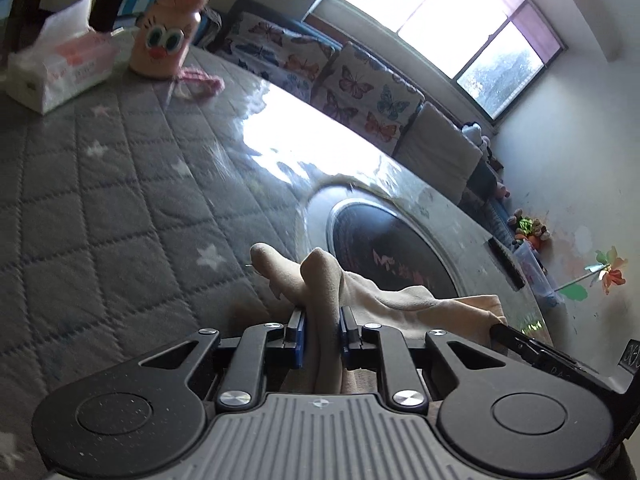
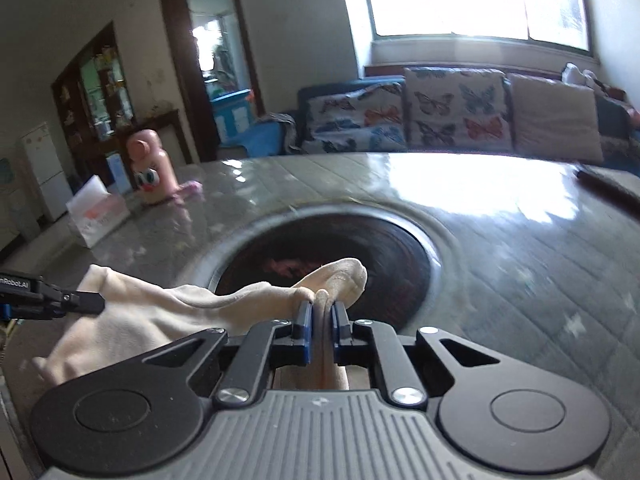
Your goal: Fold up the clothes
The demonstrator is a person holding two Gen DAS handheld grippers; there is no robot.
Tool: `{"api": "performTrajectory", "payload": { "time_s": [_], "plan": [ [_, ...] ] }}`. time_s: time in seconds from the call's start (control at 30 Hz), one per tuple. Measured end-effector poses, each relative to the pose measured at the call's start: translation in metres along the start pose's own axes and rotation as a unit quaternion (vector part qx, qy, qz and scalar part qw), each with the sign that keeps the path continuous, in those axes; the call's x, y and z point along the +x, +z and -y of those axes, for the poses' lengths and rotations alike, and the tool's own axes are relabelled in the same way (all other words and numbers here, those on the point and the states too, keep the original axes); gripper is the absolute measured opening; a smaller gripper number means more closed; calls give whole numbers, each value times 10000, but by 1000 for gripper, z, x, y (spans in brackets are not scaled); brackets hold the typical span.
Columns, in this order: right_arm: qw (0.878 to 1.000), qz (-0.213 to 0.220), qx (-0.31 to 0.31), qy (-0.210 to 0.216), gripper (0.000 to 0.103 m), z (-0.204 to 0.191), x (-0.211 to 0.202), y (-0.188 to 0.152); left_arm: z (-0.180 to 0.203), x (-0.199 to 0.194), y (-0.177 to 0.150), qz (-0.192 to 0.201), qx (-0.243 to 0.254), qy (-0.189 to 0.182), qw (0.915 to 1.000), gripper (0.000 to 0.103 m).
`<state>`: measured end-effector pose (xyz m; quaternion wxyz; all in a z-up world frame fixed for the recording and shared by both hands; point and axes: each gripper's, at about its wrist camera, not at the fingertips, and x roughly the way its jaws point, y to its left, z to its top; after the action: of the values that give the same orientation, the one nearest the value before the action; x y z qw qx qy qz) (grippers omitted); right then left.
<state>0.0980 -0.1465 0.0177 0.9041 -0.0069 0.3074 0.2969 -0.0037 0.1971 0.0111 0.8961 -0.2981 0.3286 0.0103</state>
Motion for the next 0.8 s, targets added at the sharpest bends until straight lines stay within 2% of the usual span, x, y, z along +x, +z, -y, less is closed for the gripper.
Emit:
{"api": "performTrajectory", "payload": {
  "time_s": [0.17,0.43,0.6,0.8],
  "plan": [
    [9993,120,-212,292,8,-32,15,23,-22,-25,19,356,-64,257,9990,18],
    [9956,199,-438,806,8,-90,68,60,-61,-61,50,880,-199,714,9934,18],
    [9946,70,-470,923,8,-114,102,69,-83,-53,58,771,-355,1123,9900,18],
    [9932,-307,-682,888,8,-129,138,58,-106,-38,51,476,-475,1467,9869,18]
  ]
}}
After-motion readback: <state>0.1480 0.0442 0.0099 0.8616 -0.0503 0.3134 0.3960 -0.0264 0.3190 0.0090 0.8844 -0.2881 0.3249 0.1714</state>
